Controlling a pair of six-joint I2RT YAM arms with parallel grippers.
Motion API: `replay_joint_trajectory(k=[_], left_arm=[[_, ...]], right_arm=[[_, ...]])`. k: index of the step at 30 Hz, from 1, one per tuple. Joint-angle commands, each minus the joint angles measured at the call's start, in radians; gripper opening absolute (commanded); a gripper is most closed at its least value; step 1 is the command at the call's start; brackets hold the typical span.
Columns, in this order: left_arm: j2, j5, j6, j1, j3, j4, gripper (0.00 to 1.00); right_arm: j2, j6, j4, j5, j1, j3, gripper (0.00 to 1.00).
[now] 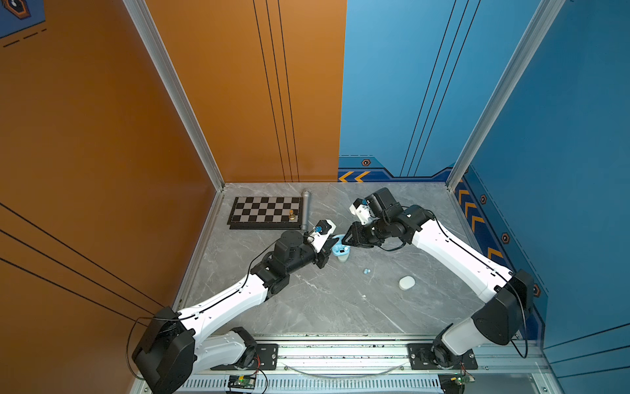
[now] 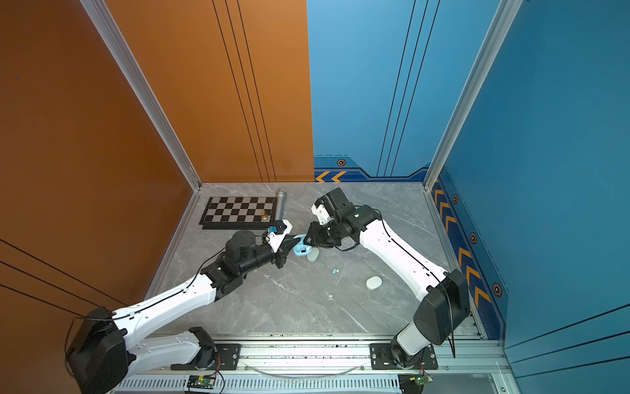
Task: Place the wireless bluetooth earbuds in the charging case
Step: 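Press the earbud down into a slot of the open case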
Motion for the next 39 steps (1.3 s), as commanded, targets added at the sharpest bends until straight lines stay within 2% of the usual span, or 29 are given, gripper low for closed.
replay_joint_trajectory(k=[1, 11, 18, 30, 39], left_arm=[[-0.016, 0.028, 0.001, 0.012, 0.037, 0.002, 0.0], [-0.02, 0.037, 0.0, 0.016, 0.043, -0.006, 0.0], [-0.026, 0.038, 0.001, 0.02, 0.047, -0.013, 0.0], [-0.028, 0.043, -0.001, 0.024, 0.059, -0.021, 0.0], [-0.036, 0.061, -0.014, 0.032, 0.069, -0.022, 0.0]], right_arm=[[-0.018, -0.005, 0.014, -0.003, 0.016, 0.028, 0.3], [-0.048, -0.028, 0.014, 0.043, 0.022, 0.025, 0.31], [-0.049, -0.04, 0.014, 0.035, 0.027, 0.014, 0.3], [-0.052, -0.089, 0.012, 0.085, 0.059, 0.003, 0.18], [-0.056, -0.161, -0.029, 0.139, 0.069, 0.015, 0.16]])
